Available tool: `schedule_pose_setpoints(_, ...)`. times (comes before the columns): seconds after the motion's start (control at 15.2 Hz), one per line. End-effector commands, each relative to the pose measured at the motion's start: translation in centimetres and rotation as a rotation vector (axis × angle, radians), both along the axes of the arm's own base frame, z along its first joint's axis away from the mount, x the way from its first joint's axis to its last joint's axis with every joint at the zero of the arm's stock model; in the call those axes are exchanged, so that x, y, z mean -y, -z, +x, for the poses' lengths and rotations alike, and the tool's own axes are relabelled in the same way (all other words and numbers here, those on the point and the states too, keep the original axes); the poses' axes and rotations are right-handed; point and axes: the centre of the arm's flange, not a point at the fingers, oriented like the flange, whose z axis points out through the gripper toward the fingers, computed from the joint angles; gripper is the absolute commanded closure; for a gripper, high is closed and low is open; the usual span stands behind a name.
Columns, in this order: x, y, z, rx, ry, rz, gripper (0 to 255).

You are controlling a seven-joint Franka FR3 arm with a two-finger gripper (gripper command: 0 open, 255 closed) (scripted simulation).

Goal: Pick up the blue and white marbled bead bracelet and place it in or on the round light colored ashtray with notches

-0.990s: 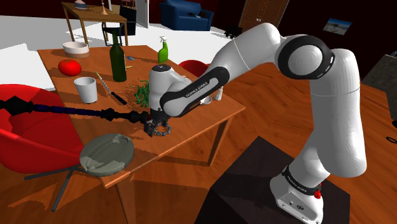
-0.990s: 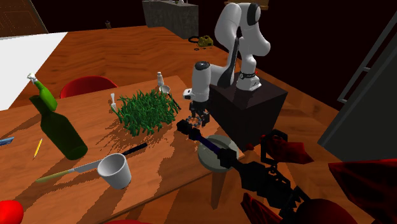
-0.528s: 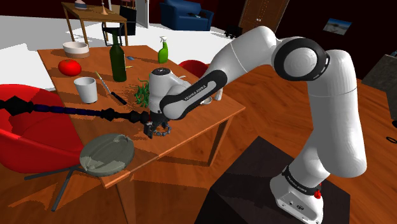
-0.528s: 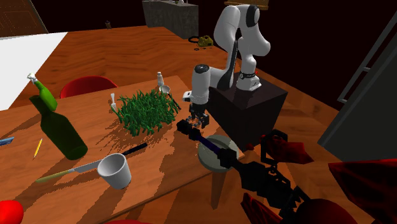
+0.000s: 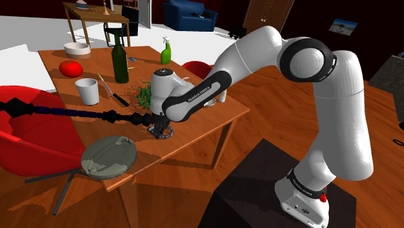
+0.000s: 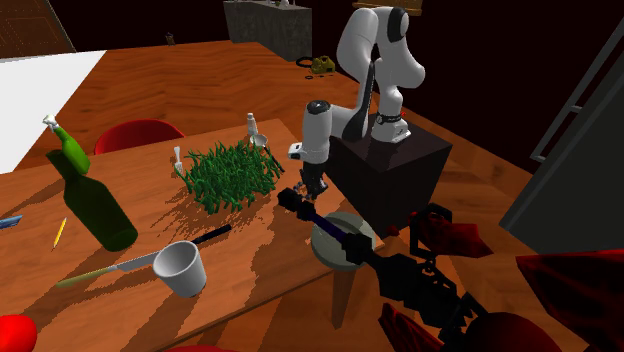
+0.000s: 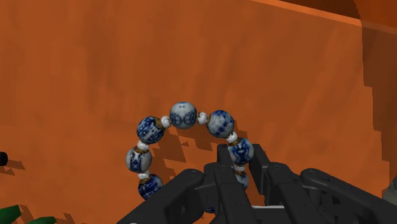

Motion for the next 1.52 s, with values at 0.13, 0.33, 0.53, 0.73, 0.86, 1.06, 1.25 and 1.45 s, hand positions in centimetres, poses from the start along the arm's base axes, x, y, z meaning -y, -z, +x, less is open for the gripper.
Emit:
schedule_pose_setpoints(0.13,0.3,0.3,0.0,-0.006,0.004,-0.005,255)
schedule_pose_setpoints(0.33,0.5,-0.7,0.1,-0.006,0.004,-0.005,255)
schedule_pose_setpoints(0.53,0.5,-2.3,0.1,-0.006,0.004,-0.005,255)
schedule_pose_setpoints(0.73,0.5,-3.9,0.1,-0.006,0.004,-0.005,255)
schedule_pose_setpoints(0.86,0.5,-4.9,0.1,-0.006,0.004,-0.005,255)
schedule_pose_setpoints(1.06,0.5,-6.5,0.1,-0.006,0.004,-0.005,255)
schedule_pose_setpoints(1.25,0.5,-8.1,0.1,-0.006,0.004,-0.005,255)
schedule_pose_setpoints(1.45,0.5,-9.6,0.1,-0.006,0.004,-0.005,255)
